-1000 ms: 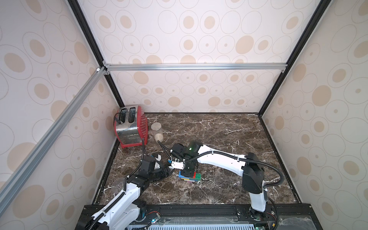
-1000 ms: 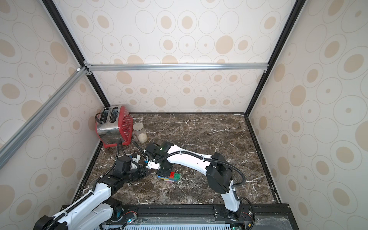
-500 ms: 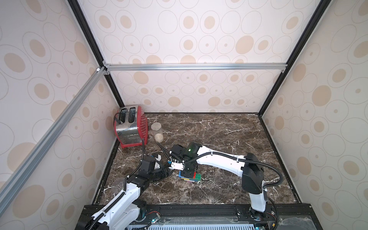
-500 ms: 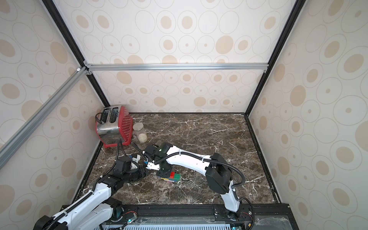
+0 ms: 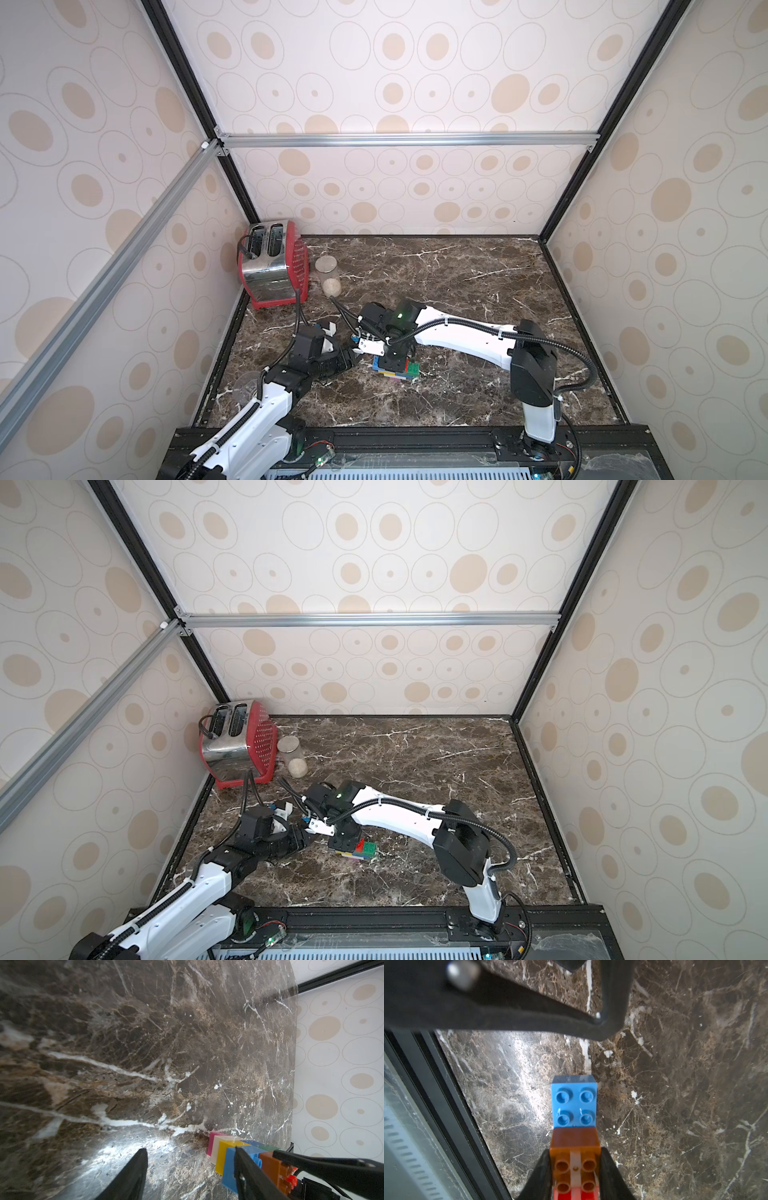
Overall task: Assemble a heart with lego
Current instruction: Move the lego brick at the center of the board.
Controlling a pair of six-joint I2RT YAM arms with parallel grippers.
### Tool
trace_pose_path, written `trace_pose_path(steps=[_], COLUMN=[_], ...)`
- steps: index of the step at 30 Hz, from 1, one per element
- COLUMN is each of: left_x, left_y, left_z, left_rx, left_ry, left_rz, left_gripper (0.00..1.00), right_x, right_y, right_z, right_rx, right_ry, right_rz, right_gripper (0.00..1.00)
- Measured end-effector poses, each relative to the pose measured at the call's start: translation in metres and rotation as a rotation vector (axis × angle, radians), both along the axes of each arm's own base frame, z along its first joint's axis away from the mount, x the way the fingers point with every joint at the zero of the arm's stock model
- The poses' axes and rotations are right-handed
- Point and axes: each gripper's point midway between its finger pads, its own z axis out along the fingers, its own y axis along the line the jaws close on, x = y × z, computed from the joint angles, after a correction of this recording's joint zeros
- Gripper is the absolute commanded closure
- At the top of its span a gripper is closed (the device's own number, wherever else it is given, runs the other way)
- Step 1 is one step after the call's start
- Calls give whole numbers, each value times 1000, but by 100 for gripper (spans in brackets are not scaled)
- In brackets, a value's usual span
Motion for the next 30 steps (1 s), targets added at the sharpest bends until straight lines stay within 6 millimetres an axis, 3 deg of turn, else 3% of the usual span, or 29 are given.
trace_pose_path(steps=[20, 23, 30], left_x=[0, 0, 0], left_y=[0, 0, 0], left_z=[0, -1, -2], left_rx=[1, 2, 3], left_ry=[1, 2, 9], left_rz=[1, 1, 0], left_gripper=[34, 34, 34], right_x=[29, 28, 21], right_y=[-23, -23, -28], right_z=[4, 3, -1], right_rx=[14, 19, 21], right_ry=[31, 29, 48], right_rz=[-45, -48, -54], right_gripper=[75, 70, 45])
